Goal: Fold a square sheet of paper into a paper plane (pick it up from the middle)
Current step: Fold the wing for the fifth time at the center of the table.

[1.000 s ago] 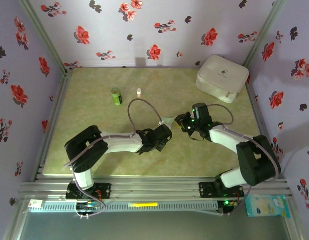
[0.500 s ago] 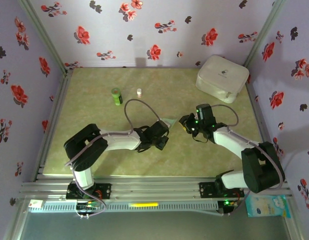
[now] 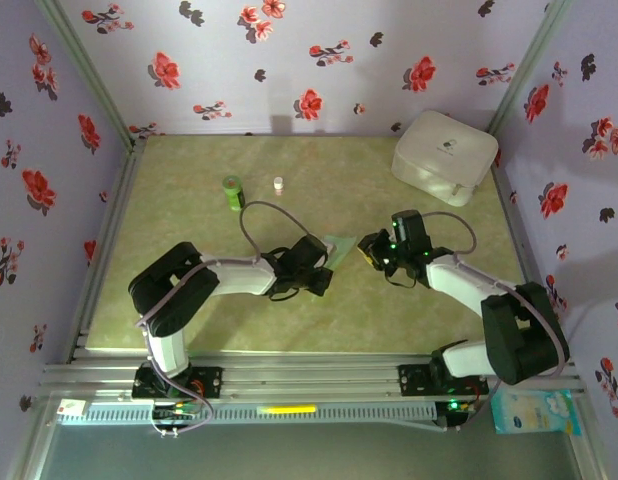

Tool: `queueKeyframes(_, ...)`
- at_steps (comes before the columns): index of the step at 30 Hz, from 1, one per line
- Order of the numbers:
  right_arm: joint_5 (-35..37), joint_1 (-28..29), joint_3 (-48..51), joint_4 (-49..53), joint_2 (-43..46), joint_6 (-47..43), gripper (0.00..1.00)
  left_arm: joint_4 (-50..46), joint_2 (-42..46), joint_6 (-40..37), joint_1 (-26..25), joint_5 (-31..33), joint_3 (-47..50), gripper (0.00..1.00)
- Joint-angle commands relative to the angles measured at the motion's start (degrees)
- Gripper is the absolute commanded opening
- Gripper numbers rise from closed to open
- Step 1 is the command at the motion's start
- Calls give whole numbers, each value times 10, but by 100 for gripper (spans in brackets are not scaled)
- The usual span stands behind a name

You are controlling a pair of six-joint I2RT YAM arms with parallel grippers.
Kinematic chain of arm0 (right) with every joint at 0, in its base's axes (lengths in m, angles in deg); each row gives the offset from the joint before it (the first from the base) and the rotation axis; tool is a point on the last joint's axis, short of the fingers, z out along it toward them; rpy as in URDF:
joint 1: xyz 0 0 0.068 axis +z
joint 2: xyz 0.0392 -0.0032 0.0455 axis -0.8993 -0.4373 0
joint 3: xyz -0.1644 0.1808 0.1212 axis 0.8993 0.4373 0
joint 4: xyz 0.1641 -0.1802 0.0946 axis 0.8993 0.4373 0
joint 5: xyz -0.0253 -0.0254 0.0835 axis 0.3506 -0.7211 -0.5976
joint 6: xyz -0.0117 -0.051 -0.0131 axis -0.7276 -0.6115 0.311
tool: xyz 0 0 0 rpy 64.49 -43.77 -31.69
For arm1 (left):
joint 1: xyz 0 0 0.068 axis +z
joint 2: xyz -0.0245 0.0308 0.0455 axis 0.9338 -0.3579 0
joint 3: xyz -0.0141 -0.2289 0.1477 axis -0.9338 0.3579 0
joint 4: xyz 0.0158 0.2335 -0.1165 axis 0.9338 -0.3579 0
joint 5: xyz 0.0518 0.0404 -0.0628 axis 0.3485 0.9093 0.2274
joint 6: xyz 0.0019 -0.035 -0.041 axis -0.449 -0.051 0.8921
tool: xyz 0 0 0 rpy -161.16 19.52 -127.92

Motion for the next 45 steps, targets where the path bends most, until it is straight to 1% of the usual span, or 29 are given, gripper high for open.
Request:
queueKeyframes(1,-14,-4,9,-13,-11,-7,26,22,-18,20,10,-40,11,0)
queueKeyframes(12,-43,-4,18,-43,-28,-13,26,71,-37,63,39,-118,24,0)
queueKeyframes(15,-57,-4,28,-74,-32,-13,22,80,-42,75,45,-139,26,0)
queueKeyframes(21,-63,-3,36,-85,-32,-34,13,111,-43,106,57,-160,46,0)
queueKeyframes(28,-78,-1,38,-104,-49,-48,8,174,-40,151,73,-177,90,0)
queueKeyframes(34,-112,18,21,-145,-86,-64,6,180,-39,160,78,-186,99,0)
queueKeyframes(39,-111,36,-4,-141,-116,-86,5,189,-33,166,84,-197,111,0)
queueKeyframes(45,-113,42,-15,-144,-134,-88,4,199,-29,166,93,-220,127,0)
